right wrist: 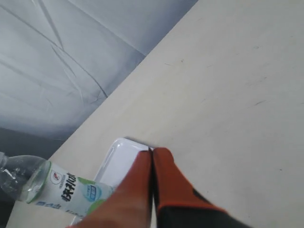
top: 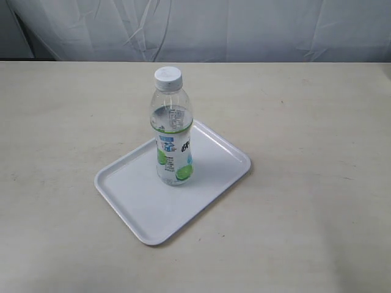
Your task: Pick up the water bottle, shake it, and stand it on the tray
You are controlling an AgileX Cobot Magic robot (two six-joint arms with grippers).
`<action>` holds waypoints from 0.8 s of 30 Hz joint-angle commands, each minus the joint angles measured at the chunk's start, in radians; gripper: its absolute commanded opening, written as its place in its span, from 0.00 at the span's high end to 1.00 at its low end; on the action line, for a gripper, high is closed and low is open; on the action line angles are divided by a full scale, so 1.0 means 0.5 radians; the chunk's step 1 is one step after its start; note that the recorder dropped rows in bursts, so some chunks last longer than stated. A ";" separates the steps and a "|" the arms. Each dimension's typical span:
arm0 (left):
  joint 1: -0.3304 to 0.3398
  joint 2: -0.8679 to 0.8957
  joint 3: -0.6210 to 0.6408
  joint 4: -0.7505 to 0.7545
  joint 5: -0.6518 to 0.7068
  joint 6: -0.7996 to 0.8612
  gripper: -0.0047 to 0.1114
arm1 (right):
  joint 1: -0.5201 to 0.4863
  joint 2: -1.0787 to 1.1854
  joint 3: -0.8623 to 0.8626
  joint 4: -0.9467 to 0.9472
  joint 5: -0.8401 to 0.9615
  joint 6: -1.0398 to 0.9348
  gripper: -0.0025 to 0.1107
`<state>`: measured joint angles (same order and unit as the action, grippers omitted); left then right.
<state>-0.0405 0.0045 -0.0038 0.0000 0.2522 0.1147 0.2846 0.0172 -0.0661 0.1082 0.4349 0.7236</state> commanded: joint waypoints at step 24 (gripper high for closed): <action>-0.001 -0.009 0.008 0.000 -0.027 -0.003 0.96 | -0.290 -0.034 0.019 0.415 0.228 -0.529 0.96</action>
<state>-0.0405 0.0045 -0.0038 0.0000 0.2522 0.1147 0.1457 0.0070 -0.0594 0.3168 0.5503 0.4753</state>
